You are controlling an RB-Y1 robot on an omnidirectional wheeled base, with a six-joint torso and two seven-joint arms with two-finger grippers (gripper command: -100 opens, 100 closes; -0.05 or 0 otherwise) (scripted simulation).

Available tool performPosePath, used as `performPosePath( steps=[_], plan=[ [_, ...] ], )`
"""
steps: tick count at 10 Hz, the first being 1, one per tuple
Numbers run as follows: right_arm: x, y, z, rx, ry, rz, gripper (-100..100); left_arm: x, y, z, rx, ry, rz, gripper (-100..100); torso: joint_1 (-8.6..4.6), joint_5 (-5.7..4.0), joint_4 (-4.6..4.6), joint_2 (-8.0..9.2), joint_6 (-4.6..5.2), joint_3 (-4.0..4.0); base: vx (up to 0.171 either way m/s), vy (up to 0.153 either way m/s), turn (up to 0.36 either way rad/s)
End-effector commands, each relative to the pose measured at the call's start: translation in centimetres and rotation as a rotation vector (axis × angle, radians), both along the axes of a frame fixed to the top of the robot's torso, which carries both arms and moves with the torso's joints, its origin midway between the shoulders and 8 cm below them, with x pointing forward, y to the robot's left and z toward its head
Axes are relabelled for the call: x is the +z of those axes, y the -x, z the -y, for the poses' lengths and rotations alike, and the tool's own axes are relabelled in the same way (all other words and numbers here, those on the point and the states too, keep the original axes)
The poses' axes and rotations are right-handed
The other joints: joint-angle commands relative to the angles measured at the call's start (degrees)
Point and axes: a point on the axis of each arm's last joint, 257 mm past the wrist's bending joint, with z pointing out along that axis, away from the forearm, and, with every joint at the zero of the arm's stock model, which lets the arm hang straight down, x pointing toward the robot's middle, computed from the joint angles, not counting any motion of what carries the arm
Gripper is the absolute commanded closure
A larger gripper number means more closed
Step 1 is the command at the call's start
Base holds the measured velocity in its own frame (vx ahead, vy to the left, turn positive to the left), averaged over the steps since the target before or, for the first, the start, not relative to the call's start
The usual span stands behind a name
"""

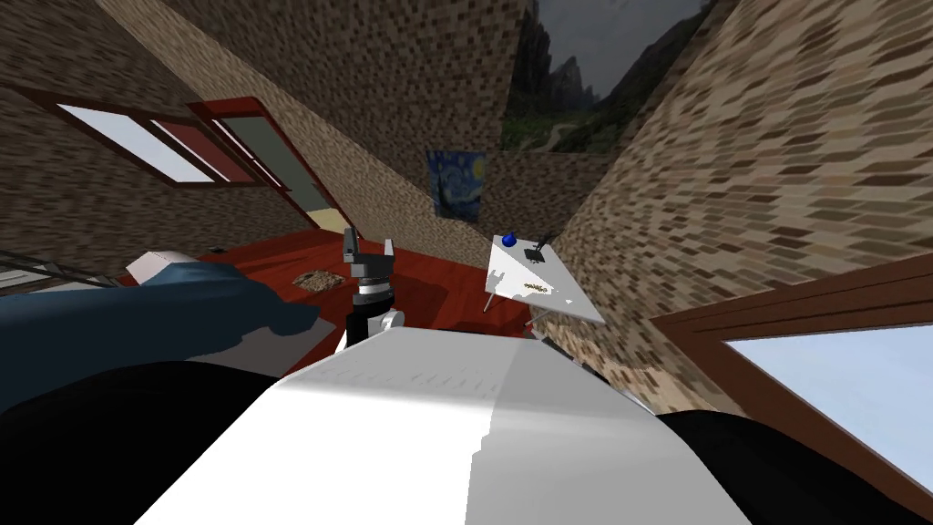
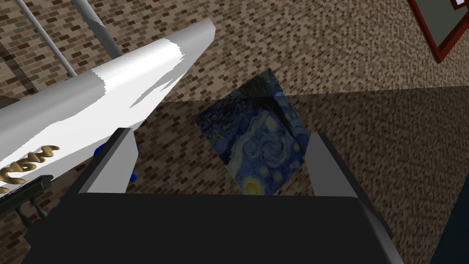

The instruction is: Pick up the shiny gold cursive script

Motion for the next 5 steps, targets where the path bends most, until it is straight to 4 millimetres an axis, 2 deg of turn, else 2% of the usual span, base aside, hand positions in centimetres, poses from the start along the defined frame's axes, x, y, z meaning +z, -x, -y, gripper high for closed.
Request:
performPosePath(
  steps=[1, 2, 3, 4, 5],
  plan=[
    [-2.0, 2.7, 2.5, 0.029, 0.094, -0.068, -100, 0.0, 0.0, 0.0, 0.0, 0.0, 0.0, 0, 0.0, 0.0, 0.0, 0.0, 0.0, 0.0, 0.068, 0.057, 0.238],
    [-2.1, 2.7, 2.7, 0.031, 0.1, -0.073, -100, 0.0, 0.0, 0.0, 0.0, 0.0, 0.0, 0, 0.0, 0.0, -0.02, -0.09, -0.04, -0.04, 0.06, 0.048, 0.195],
    [-3.7, 5.2, 5.1, 0.056, 0.183, -0.134, -100, 0.0, 0.0, 0.0, 0.0, 0.0, 0.0, 0, 0.0, 0.0, -0.02, -0.09, -0.02, -0.05, 0.059, 0.054, 0.392],
    [-4.7, 7.2, 6.6, 0.087, 0.247, -0.176, -100, 0.0, 0.0, 0.0, 0.0, 0.0, 0.0, 0, 0.0, 0.0, -0.02, -0.11, -0.08, -0.06, 0.099, 0.087, 0.392],
    [-5.0, 7.6, 7.5, 0.082, 0.262, -0.193, -100, 0.0, 0.0, 0.0, 0.0, 0.0, 0.0, 0, 0.11, 0.02, -0.04, -0.21, -0.04, -0.12, 0.091, 0.049, 0.158]
  ],
)
